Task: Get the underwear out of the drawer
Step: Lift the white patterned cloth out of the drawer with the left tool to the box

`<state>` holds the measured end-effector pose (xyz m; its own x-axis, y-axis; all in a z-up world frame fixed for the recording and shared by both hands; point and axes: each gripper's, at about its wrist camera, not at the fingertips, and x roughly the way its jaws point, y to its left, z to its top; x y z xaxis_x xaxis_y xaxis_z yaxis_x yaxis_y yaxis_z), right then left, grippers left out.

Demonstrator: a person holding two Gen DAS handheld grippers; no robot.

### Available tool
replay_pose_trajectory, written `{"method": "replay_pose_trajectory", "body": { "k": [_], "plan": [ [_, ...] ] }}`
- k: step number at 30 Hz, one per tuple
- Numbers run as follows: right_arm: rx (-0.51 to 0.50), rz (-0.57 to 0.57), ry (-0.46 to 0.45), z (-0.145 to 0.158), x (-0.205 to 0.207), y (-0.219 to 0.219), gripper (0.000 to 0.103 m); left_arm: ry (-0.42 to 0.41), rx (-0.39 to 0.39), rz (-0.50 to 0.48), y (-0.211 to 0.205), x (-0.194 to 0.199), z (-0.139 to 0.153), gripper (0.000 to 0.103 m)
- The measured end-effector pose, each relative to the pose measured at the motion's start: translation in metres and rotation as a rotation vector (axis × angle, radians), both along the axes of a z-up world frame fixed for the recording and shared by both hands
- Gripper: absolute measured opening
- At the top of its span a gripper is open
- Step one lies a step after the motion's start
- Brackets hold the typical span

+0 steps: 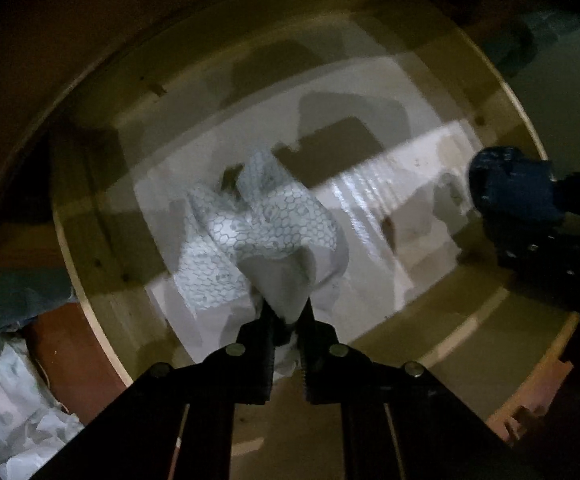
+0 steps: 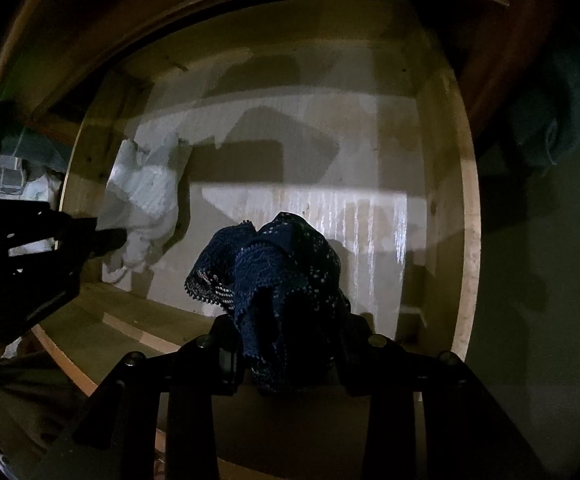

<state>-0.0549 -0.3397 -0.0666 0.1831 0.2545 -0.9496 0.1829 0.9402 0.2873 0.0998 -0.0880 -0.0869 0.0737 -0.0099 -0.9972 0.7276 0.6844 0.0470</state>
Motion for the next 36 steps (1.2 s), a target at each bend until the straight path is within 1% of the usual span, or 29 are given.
{"method": "replay_pose_trajectory", "body": {
  "k": [6,12,14,15,18,22,23,25,29,36],
  "plan": [
    [-0.011,0.000,-0.005,-0.001,0.004,0.001,0.033,-0.014,-0.043,-0.004,0.003,-0.013,0.024,0.006],
    [-0.031,0.015,-0.006,-0.001,0.003,0.005,0.030,-0.053,-0.077,0.011,0.004,-0.031,0.051,0.005],
    [-0.030,0.012,-0.005,-0.002,0.003,0.005,0.029,-0.058,-0.094,0.015,0.006,-0.028,0.053,0.005],
    [-0.029,0.011,-0.004,-0.002,0.002,0.004,0.029,-0.067,-0.102,0.016,0.008,-0.029,0.058,0.005],
    [-0.030,0.014,-0.002,-0.002,0.003,0.004,0.028,-0.070,-0.121,0.013,0.008,-0.034,0.071,0.005],
    [-0.040,0.014,-0.005,-0.002,0.004,0.004,0.028,-0.096,-0.130,-0.007,0.010,-0.041,0.087,0.005],
    [-0.039,0.012,-0.006,-0.002,0.004,0.004,0.028,-0.114,-0.133,-0.010,0.010,-0.044,0.095,0.005],
    [-0.042,0.008,-0.007,-0.002,0.005,0.004,0.028,-0.117,-0.149,-0.018,0.010,-0.048,0.106,0.005],
    [-0.046,0.007,-0.001,-0.005,0.005,0.005,0.028,-0.156,-0.183,-0.025,0.009,-0.058,0.134,0.005],
    [-0.055,0.009,0.001,-0.006,0.011,0.011,0.028,-0.211,-0.273,-0.029,0.009,-0.082,0.191,0.005]
  ]
}}
